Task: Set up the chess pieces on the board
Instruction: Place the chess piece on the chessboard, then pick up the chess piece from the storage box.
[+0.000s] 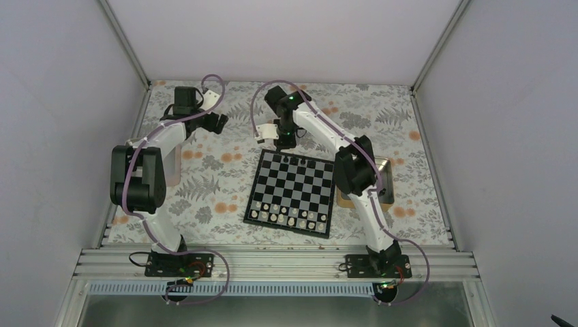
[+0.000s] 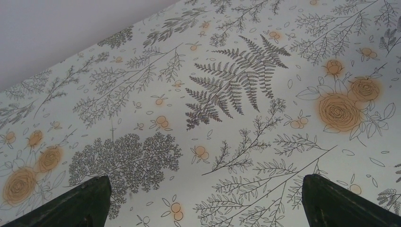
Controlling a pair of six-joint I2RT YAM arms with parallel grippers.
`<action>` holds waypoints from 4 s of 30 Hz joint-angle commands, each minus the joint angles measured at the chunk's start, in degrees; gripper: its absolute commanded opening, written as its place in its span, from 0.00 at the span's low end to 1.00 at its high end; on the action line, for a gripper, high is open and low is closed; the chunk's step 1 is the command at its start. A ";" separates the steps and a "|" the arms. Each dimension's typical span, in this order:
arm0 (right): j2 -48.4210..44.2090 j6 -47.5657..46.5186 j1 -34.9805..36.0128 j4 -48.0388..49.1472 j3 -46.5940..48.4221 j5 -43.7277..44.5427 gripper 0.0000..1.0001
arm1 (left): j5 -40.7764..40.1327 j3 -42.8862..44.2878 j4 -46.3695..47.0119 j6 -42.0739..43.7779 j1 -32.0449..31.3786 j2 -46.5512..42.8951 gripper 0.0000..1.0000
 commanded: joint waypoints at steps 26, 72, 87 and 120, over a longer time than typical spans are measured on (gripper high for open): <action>4.62 -0.96 0.96 -0.75 -0.92 -3.09 0.07 | 2.46 -1.66 2.01 -0.41 0.35 -1.67 1.00; -37.74 -1.70 -29.27 0.62 -43.77 -4.49 0.28 | 0.17 4.53 -3.02 -0.56 -1.44 0.49 1.00; -44.69 -4.89 -43.96 10.78 -62.03 1.71 0.28 | -4.22 8.25 -4.62 0.09 -4.39 5.29 1.00; -27.27 -1.42 -32.43 20.53 -53.20 -5.28 0.33 | -7.55 8.01 -3.74 0.65 -6.85 5.47 1.00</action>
